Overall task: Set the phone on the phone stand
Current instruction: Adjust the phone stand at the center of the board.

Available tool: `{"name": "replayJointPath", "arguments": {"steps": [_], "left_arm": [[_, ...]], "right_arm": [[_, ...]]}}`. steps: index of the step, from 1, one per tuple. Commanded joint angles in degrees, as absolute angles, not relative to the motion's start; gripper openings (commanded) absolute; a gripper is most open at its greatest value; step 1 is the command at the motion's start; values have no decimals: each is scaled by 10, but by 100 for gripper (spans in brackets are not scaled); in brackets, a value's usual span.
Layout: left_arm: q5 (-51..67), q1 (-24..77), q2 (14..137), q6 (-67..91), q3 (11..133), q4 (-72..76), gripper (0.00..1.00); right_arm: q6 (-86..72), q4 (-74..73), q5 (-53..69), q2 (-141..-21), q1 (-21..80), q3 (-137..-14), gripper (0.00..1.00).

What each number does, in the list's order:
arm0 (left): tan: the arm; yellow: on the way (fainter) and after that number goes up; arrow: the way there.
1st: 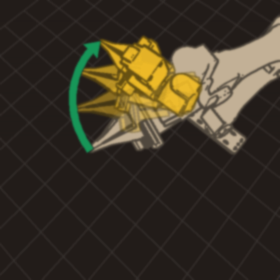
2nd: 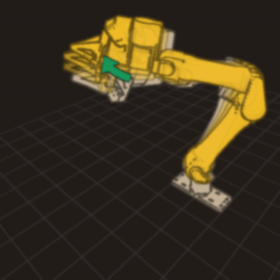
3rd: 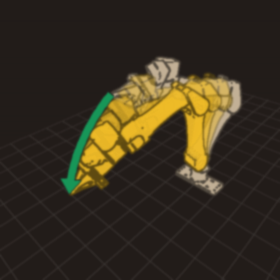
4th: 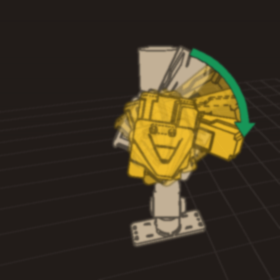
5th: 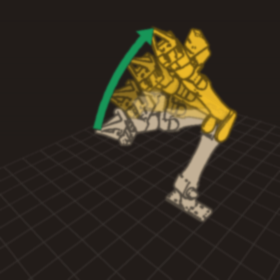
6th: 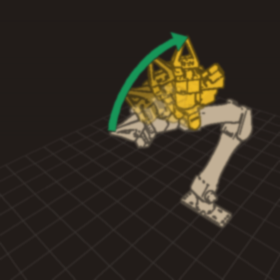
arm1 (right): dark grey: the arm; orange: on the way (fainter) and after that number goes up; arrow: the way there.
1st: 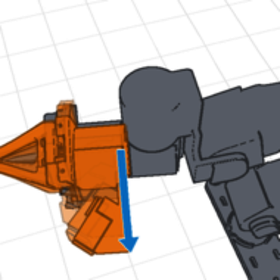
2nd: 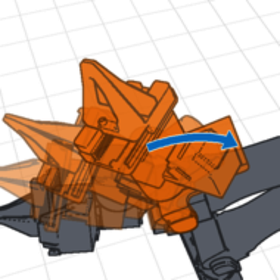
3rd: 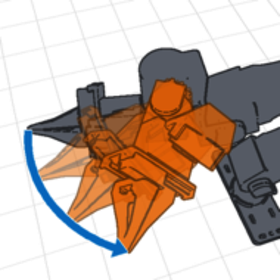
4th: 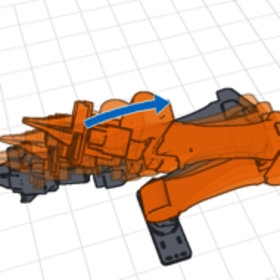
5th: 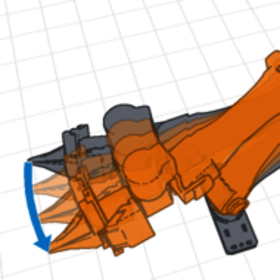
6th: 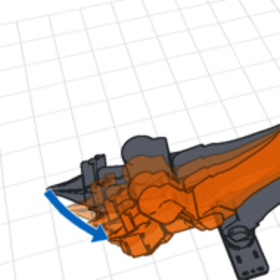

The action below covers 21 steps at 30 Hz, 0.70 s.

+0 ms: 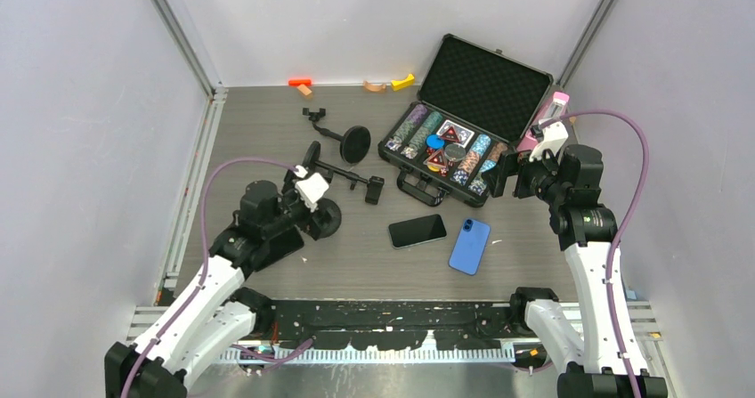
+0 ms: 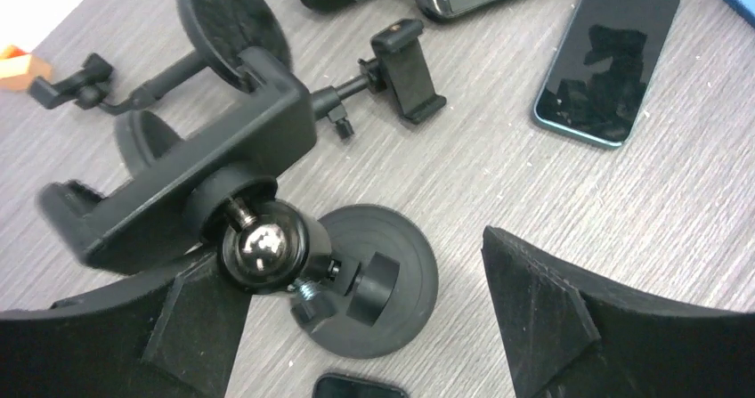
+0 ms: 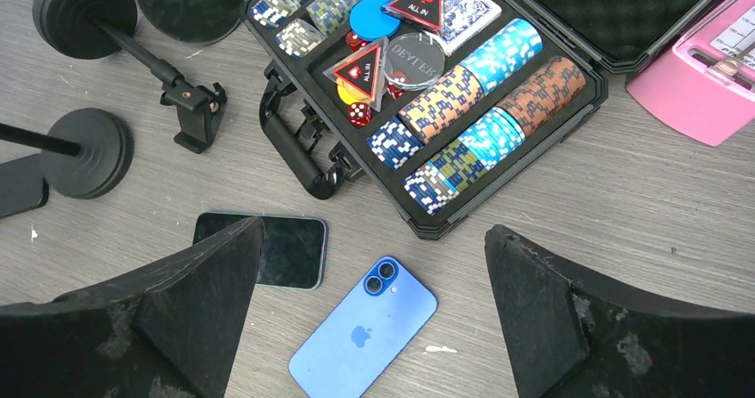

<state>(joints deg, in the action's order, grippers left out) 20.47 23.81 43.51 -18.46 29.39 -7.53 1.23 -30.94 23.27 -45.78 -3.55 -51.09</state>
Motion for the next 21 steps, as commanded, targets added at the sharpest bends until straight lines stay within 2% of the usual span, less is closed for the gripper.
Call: {"name": "replayJointPath", "arguments": {"steps": [1, 12, 21], "left_arm": [[150, 236, 408, -191, 357, -174, 98], [92, 236, 411, -162, 444, -263, 100], [98, 236, 487, -129, 471, -244, 80]], "right_arm": [[17, -294, 238, -457, -37, -513, 100], [18, -294, 235, -461, -37, -512, 100], [20, -294, 230, -464, -37, -512, 100]]}}
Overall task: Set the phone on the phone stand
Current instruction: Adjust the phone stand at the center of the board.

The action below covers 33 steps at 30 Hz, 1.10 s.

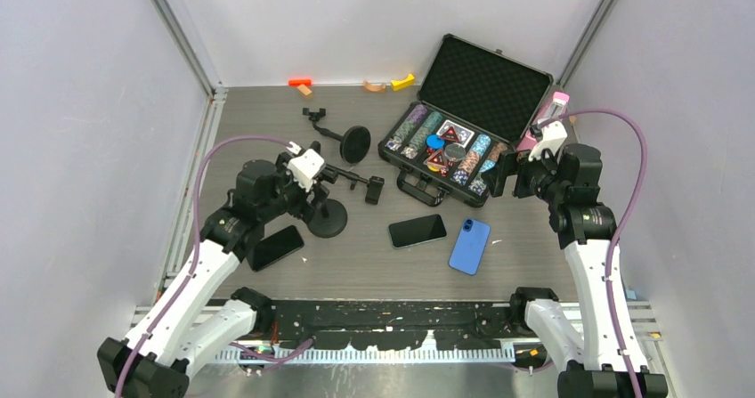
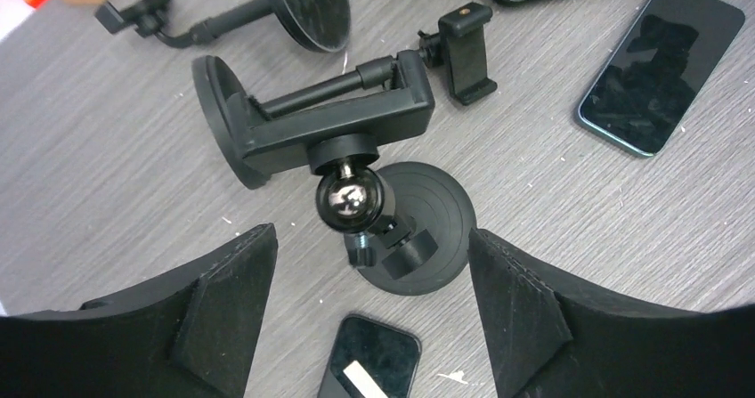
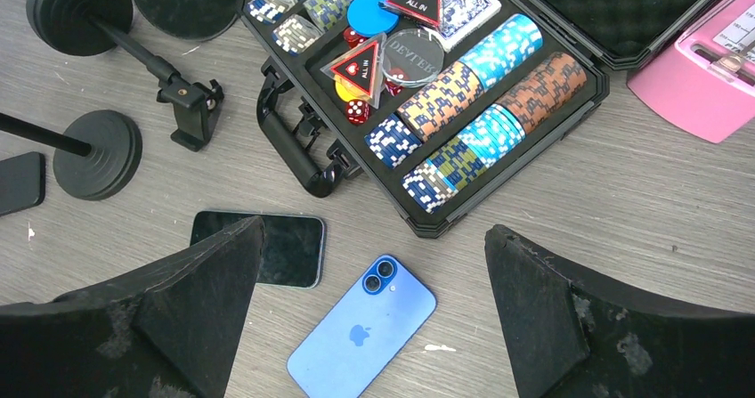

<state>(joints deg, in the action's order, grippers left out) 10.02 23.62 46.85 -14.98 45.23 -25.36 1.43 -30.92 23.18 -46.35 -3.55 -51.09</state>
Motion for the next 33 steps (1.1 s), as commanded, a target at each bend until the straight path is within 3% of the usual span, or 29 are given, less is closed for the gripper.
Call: {"name": "replayJointPath", "arguments": {"steps": [1, 10, 12, 15, 18, 24, 33], "left_arm": [[99, 236, 493, -129, 471, -238, 78], [120, 236, 540, -133, 481, -191, 51], [130, 236, 549, -140, 489, -191, 42], [148, 236, 556, -168, 505, -209, 20], [180, 236, 557, -215, 521, -233, 11], [271, 231, 592, -286, 561, -303, 2], [451, 195, 683, -379, 646, -409, 0]], "right_arm": [[20, -294, 230, -465, -37, -512, 100], [21, -294, 230, -466, -37, -512, 100], [22, -294, 231, -466, -37, -512, 100], [21, -295, 234, -466, -37, -513, 100], [21, -295, 239, -465, -37, -513, 100], [17, -295, 259, -471, -37, -513, 100], [15, -293, 283, -489, -30, -516, 100]]}}
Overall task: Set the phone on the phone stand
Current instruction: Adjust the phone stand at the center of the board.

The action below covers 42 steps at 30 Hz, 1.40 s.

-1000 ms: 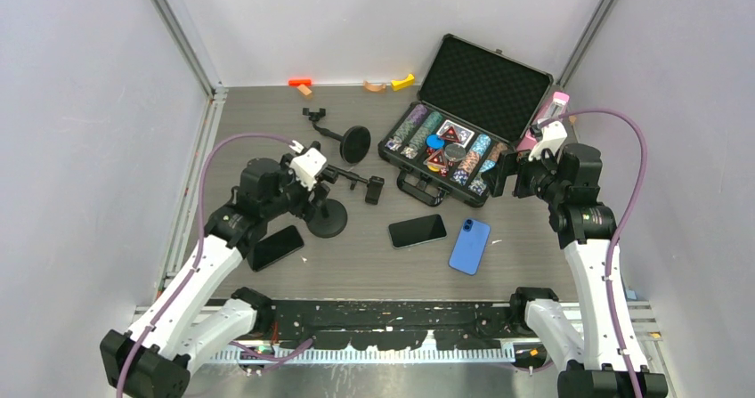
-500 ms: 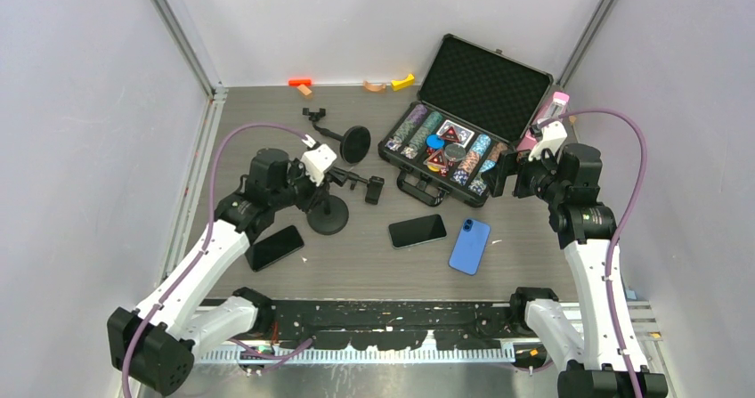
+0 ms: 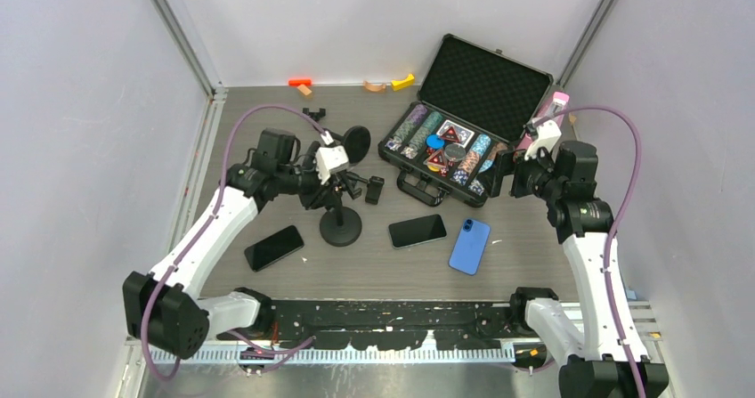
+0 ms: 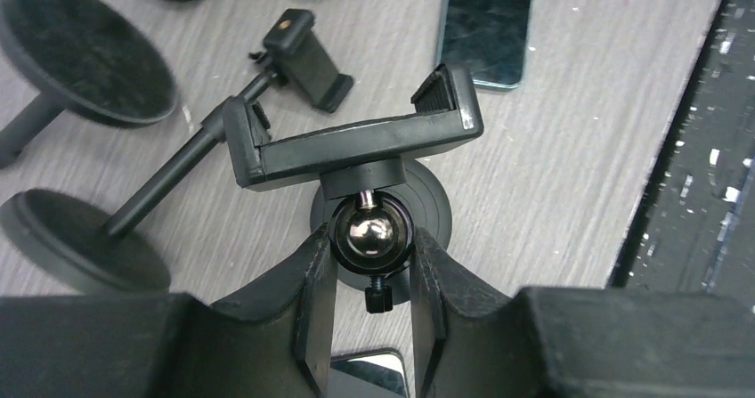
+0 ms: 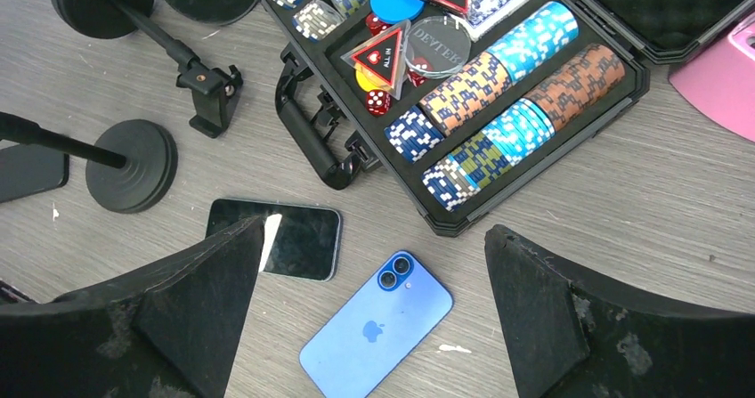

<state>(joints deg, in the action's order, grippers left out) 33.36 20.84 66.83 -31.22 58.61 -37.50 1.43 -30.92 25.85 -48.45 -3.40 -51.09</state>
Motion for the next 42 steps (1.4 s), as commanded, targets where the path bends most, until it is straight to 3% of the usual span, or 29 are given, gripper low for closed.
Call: {"name": "replayJointPath", "arguments": {"steps": [1, 9, 15, 19, 23, 28, 33, 37, 42], "left_arm": [[461, 193, 692, -396, 657, -423, 0], [488, 183, 735, -512, 692, -514, 4], [484, 183, 749, -549, 712, -566, 16], [494, 183, 754, -530, 717, -566, 37], [494, 183, 750, -507, 714, -554, 73], [471, 183, 711, -445, 672, -480, 92], [416, 184, 661, -363, 613, -365, 90], [414, 184, 651, -370, 609, -371, 78], [404, 184, 648, -367, 611, -383, 78]], "right_arm": [[16, -293, 293, -490, -28, -517, 100], [54, -316, 363, -531, 8, -576, 100], [107, -312, 262, -597, 163, -618, 100], [145, -287, 230, -648, 248, -631, 100], [174, -276, 236, -710, 302, -668, 100], [184, -326, 256, -824, 343, -769, 98], [162, -361, 314, -903, 352, -864, 89], [145, -381, 341, -953, 353, -917, 87], [153, -401, 347, -992, 367, -962, 87]]}}
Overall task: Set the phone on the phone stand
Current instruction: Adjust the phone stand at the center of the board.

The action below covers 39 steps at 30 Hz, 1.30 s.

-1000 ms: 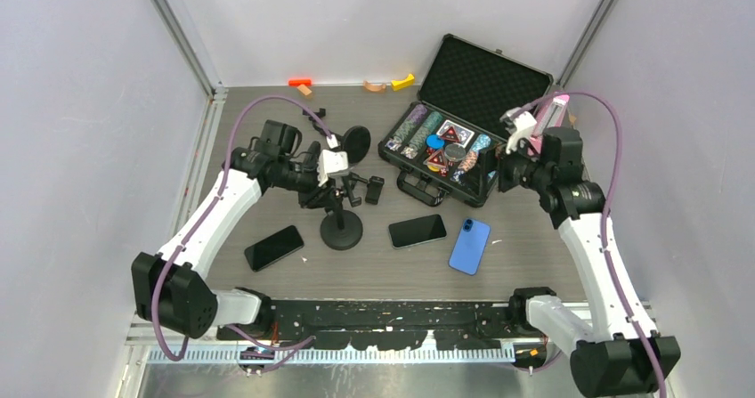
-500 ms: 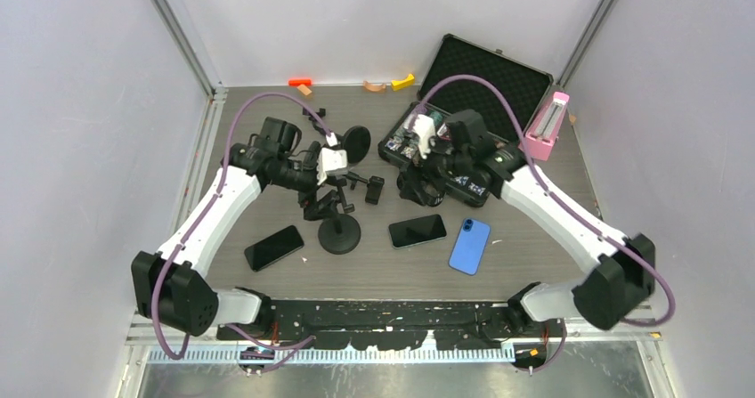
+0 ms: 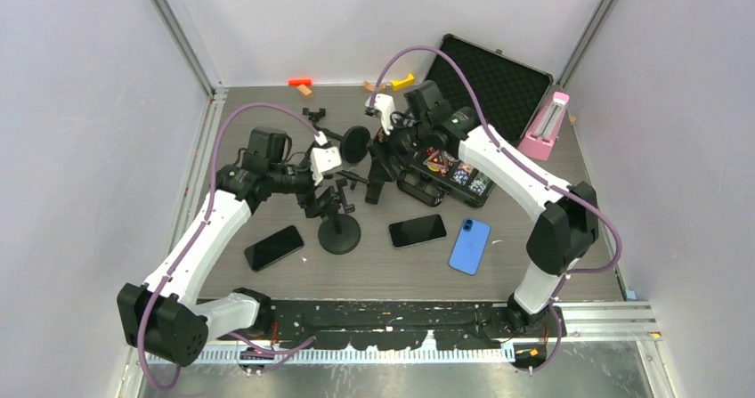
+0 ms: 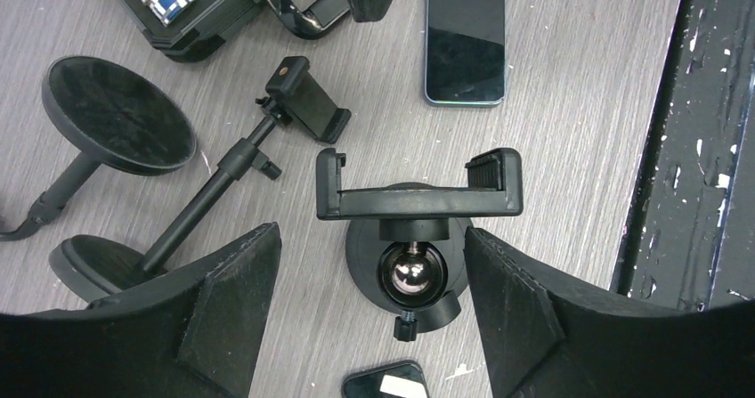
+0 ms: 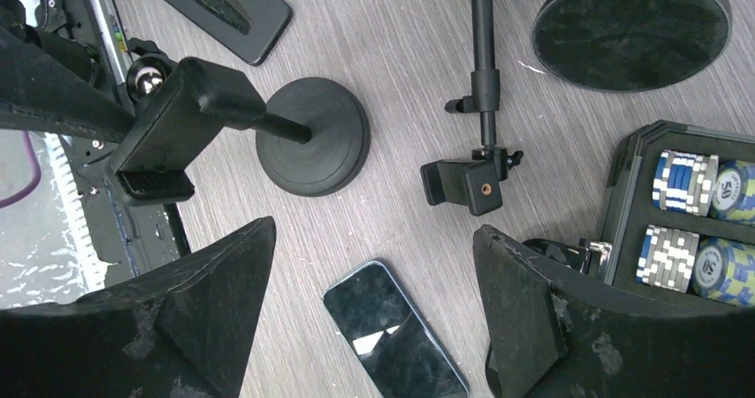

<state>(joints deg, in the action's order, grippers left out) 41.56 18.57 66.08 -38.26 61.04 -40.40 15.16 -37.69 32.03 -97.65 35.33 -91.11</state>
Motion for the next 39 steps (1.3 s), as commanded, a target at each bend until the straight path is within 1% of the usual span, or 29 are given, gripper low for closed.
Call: {"name": "replayJointPath", "arguments": {"steps": [1, 5, 7, 8, 13, 23, 27, 35, 37, 39], "left_arm": [[397, 184, 643, -364, 610, -387, 79], [355, 184, 621, -349, 611, -403, 86], [332, 184, 610, -345, 613, -421, 89], [323, 184, 606, -343, 613, -429, 89], [300, 184, 588, -337, 609, -466, 90], [278, 184, 551, -321, 572, -467, 91], [270, 184, 545, -319, 569, -473, 91], [250, 183, 528, -312, 565, -482, 91], [244, 184, 521, -312, 563, -484, 92], [239, 184, 515, -311, 560, -485, 92]], "right_arm": [[158, -409, 346, -1000, 370, -973, 86], [191, -432, 330, -1022, 395, -999, 83], [213, -446, 324, -1035, 406, -1013, 80], [229, -452, 322, -1039, 409, -1019, 77], [278, -502, 325, -1080, 424, -1078, 67], [366, -593, 318, -1143, 452, -1195, 56], [395, -622, 309, -1158, 466, -1217, 54], [415, -644, 305, -1178, 481, -1252, 53], [416, -646, 302, -1181, 484, -1259, 52], [417, -647, 300, -1184, 486, -1265, 48]]}}
